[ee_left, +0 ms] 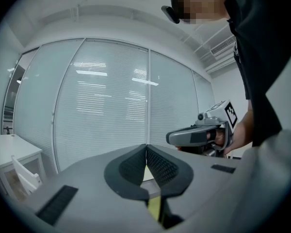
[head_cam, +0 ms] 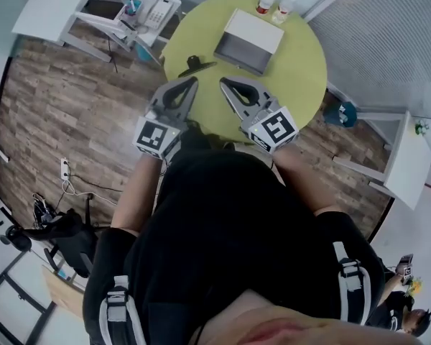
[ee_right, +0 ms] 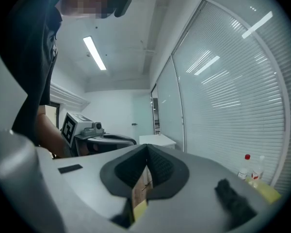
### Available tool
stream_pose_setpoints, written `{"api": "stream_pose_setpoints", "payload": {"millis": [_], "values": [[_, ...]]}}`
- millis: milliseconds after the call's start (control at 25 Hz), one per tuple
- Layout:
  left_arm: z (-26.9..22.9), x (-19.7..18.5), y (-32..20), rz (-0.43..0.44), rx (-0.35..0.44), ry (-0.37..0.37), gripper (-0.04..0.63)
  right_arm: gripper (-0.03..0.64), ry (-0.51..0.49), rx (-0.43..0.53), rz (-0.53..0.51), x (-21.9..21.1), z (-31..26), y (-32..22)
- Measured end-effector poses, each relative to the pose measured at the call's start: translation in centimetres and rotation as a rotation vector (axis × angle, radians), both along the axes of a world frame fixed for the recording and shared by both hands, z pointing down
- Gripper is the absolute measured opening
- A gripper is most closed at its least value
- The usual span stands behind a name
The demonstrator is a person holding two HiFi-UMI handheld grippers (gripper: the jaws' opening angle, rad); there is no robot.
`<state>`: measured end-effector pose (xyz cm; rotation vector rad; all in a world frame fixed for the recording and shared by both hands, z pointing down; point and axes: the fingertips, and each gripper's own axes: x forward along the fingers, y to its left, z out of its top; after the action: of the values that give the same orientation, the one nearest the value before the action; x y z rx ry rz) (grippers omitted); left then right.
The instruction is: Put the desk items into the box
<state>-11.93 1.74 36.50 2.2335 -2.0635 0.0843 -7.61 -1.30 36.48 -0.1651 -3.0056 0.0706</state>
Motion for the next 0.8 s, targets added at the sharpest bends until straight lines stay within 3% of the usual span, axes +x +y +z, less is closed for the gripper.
{"api": "stream_pose_setpoints", "payload": {"millis": [800], "values": [[8.6,-11.1,-6.5,0.273,-0.099,0.079,0.012,0.017,0.160,-0.013,0.264,-10.8,7.1,-5.0]]}}
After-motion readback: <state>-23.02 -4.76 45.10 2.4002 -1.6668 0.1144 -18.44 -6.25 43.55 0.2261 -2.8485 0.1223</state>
